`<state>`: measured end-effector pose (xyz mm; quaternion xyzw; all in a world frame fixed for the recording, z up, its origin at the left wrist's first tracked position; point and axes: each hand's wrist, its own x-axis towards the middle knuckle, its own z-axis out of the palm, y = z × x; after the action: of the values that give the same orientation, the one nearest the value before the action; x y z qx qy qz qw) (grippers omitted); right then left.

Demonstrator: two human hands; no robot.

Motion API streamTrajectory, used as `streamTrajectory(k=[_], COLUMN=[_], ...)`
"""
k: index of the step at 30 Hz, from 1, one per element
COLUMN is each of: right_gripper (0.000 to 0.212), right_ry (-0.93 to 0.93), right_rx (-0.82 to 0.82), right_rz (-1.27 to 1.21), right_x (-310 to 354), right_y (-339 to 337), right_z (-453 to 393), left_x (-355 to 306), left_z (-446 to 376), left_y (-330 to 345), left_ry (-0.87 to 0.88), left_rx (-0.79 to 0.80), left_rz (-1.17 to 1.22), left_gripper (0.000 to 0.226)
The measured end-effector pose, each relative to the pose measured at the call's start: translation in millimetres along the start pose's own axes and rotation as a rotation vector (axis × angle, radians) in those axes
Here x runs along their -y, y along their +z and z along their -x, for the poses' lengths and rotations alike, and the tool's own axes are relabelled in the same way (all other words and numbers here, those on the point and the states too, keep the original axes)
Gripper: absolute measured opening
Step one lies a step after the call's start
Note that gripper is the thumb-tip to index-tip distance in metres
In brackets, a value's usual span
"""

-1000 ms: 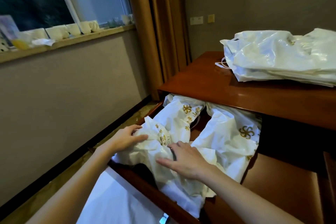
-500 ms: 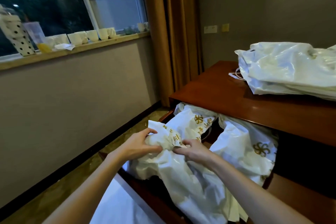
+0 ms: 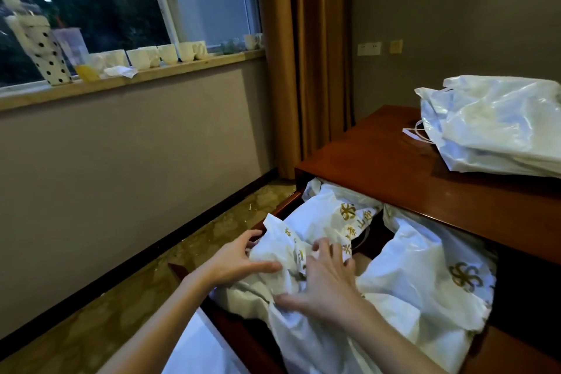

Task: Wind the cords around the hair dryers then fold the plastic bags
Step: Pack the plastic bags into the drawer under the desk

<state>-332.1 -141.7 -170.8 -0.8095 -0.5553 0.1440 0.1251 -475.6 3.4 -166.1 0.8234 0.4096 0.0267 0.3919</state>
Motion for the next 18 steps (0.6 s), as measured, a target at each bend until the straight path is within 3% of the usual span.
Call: streamTrajectory(k=[2,4,7,10,12,15,16,18], right_gripper=[0.083,0.081,0.088,0.103,0.086,0.038,0.037,0.057], right_ry=[-0.017,0.036,0.066,0.063,0.031,0.006,0.022,0.038], right_rx=[0.008,0.104,0.163,0.219,0.231,0.147,0.132,0.111], right_rz=[-0.032,-0.254,-0.410,-0.736,-0.929,-1.114,-1.155,-1.152], right_x=[1.9,-1.0,-9.1,-22.0,-26.6,-28.3,-31.2,-33.7], right_y=[5.5,4.6,10.4,18.3,9.9,-11.8,-15.4,-19.4], right_z=[3.3,1.2,-10.7,-21.4,-20.4,-13.0,-13.6,-17.4], left_x=[0.2,-2.4,-3.4,-5.7,-7.4,-5.4,-3.4,0.7], left_z=[-5.8,-7.1,-7.5,-5.2,-2.0,2.0,3.2,2.2], left_y=[-4.6,-10.2,-12.3,-11.7,-18.8,-35.7,-38.8,-37.1], left_ry=[-0.038,-0.051,-0.014,0.066,0.091,0.054,0.024,-0.001], left_rx=[0.068,0.150,0.217,0.198,0.163,0.182,0.219,0.294], left_rz=[-0.025,0.030,0.174,0.288,0.367,0.282,0.293,0.434], left_gripper=[0.084,0.084,0.096,0.096,0.106,0.117,0.117,0.110])
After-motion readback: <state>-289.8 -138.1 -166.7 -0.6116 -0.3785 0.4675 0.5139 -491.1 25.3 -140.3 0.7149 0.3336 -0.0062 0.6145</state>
